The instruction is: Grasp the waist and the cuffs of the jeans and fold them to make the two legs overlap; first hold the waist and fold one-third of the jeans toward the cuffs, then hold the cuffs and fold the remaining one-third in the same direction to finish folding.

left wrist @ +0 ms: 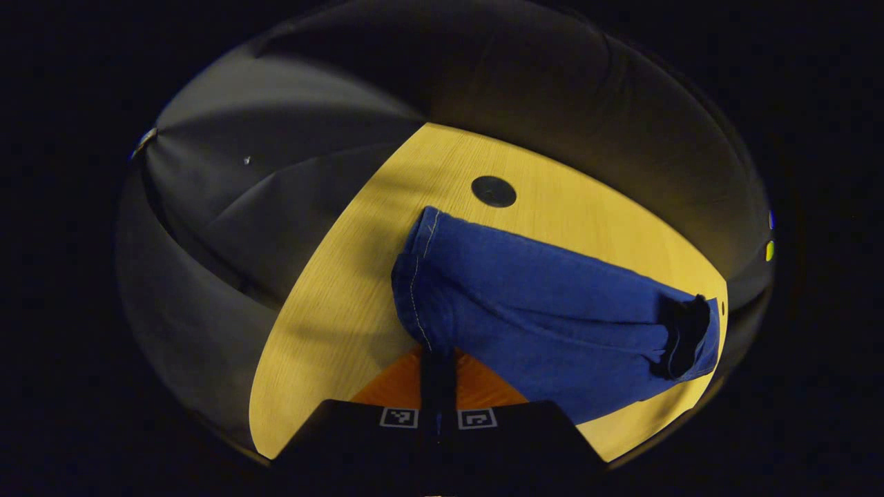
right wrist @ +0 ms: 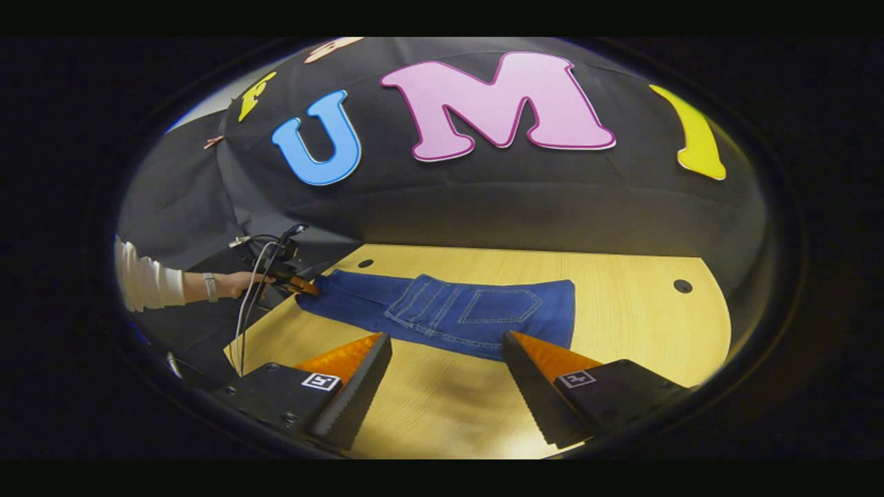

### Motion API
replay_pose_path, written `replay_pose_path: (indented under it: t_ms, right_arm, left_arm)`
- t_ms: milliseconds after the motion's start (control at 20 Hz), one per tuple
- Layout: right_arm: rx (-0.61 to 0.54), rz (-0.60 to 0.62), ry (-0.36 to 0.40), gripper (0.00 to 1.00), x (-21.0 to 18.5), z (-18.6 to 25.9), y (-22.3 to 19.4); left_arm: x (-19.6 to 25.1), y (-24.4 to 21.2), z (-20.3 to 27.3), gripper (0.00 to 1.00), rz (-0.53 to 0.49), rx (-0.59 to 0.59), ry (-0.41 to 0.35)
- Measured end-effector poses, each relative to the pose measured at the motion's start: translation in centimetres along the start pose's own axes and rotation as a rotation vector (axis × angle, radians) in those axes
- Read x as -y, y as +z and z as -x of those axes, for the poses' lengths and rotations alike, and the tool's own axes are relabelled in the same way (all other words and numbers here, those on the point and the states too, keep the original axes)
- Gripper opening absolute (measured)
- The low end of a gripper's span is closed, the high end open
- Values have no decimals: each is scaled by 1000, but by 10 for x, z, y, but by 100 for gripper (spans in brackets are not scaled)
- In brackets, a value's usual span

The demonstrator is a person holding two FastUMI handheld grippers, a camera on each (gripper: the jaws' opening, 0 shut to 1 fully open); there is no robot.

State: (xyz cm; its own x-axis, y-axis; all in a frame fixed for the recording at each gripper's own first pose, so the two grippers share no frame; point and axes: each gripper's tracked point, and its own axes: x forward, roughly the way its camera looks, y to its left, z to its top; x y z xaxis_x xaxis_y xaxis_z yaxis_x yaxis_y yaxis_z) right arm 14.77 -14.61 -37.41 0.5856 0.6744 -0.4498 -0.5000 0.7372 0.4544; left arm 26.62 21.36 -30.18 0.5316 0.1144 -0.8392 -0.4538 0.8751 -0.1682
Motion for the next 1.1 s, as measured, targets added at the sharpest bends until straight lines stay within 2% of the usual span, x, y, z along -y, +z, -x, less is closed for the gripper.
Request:
replay_pose_path:
  t_ms: [200,350,500,650,750,850,950,1100]
  right_arm:
    - [22,-8,9,98,-1,1,2]
    - [24,-2,35,98,-4,0,2]
    - [20,-4,52,98,-6,3,3]
    - [27,-5,55,98,3,2,6]
    - [28,11,50,98,18,6,7]
    - [35,34,34,98,38,13,7]
    - [45,60,20,98,60,23,6]
    - [44,95,0,98,83,38,-4]
  left_arm:
    - [31,26,40,6,-74,110,-74]
    - [77,47,87,6,-100,171,-144]
    - [162,60,128,6,-110,225,-287]
    - [270,56,151,6,-180,274,-382]
    - [356,36,163,6,-261,287,-469]
    - [427,-7,154,6,-340,229,-542]
    - [460,-50,124,6,-396,133,-543]
    - [466,-94,72,6,-440,51,-451]
